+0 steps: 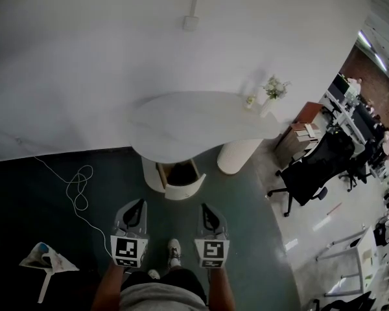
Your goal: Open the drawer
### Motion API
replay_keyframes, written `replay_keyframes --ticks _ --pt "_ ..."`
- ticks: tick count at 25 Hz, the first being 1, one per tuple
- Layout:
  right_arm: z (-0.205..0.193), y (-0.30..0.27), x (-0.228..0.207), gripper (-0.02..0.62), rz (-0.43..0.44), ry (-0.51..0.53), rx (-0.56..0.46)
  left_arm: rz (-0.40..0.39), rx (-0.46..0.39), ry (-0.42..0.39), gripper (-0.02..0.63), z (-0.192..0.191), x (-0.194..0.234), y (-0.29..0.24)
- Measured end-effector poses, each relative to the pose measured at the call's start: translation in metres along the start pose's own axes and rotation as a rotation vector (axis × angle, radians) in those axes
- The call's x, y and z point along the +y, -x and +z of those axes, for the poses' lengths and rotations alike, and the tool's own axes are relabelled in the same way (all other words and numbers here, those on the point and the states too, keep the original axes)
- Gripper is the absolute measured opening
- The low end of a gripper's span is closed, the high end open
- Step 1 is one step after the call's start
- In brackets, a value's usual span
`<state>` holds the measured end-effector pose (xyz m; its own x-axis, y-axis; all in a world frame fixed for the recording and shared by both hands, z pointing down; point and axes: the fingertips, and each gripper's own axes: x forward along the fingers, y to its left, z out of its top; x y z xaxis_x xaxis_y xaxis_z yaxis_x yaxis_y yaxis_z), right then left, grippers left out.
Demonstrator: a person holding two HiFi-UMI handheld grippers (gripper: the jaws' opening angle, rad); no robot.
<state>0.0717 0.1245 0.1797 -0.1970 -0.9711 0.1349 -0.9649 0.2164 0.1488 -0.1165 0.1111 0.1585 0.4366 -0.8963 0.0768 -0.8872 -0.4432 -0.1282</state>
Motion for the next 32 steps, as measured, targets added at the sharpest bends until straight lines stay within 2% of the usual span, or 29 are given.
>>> replay_keyframes --ticks 32 --pt "-0.004 -0.011 0.002 0.005 -0.011 -0.024 0.009 -0.026 0.017 0.01 0.009 -0.011 0.004 -0.015"
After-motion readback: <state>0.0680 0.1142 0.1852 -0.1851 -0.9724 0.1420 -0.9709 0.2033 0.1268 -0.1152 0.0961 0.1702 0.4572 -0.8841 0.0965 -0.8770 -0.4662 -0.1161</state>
